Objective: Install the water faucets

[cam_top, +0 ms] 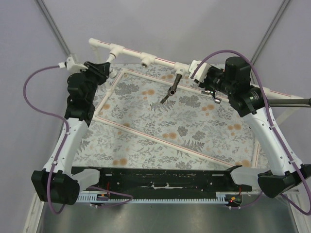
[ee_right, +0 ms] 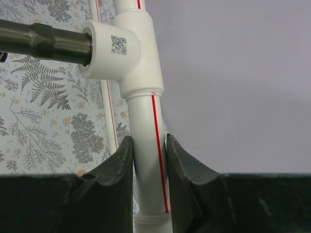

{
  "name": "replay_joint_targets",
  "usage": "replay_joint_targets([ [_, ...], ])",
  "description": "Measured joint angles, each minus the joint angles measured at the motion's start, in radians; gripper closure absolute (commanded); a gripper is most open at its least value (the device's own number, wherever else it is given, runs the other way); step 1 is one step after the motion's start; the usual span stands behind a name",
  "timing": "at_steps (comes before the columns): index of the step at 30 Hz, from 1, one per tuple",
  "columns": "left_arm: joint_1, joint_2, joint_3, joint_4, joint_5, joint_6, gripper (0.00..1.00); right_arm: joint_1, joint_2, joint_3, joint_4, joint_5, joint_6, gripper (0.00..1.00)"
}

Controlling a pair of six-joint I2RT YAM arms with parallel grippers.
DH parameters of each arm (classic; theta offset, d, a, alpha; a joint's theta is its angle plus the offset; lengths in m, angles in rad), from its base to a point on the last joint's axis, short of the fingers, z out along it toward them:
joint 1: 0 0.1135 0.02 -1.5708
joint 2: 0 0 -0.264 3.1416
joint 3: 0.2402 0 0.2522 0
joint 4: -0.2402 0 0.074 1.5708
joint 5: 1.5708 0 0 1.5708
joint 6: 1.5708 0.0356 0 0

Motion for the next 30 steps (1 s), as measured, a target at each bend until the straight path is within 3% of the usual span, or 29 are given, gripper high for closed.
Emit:
replay_joint_targets([
  [6, -0.059, -0.002, 0.034, -0.008, 0.081, 0.883, 0.77, -0.001, 0.001, 0.000, -0.001, -0.001, -0.005, 1.00],
  [9, -0.076, -0.010, 0.034, -0.027, 0.125, 1.231, 0.70, -0.001, 0.000, 0.000, -0.003, -0.002, -0.006, 1.00],
  [12, -0.084, -0.013, 0.036, -0.055, 0.153, 1.466, 0.43, -0.001, 0.000, 0.000, -0.003, -0.001, -0.006, 1.00],
  [14, -0.095, -0.022, 0.038, -0.069, 0.176, 1.556, 0.32, 0.000, 0.001, 0.000, -0.002, 0.000, -0.005, 1.00],
  [18, -0.119, -0.059, 0.037, -0.058, 0.193, 1.569, 0.21, 0.000, 0.002, 0.000, -0.001, 0.000, -0.004, 1.00],
  [21, -0.119, -0.090, 0.052, -0.039, 0.169, 1.474, 0.18, 0.000, 0.002, 0.000, -0.001, 0.000, -0.004, 1.00],
  [25, -0.119, -0.090, 0.138, -0.058, 0.121, 1.268, 0.15, 0.000, 0.003, 0.000, -0.001, 0.000, -0.004, 1.00],
  [30, -0.111, -0.098, 0.236, -0.117, 0.050, 0.908, 0.15, 0.000, 0.004, 0.001, 0.000, 0.000, -0.004, 1.00],
])
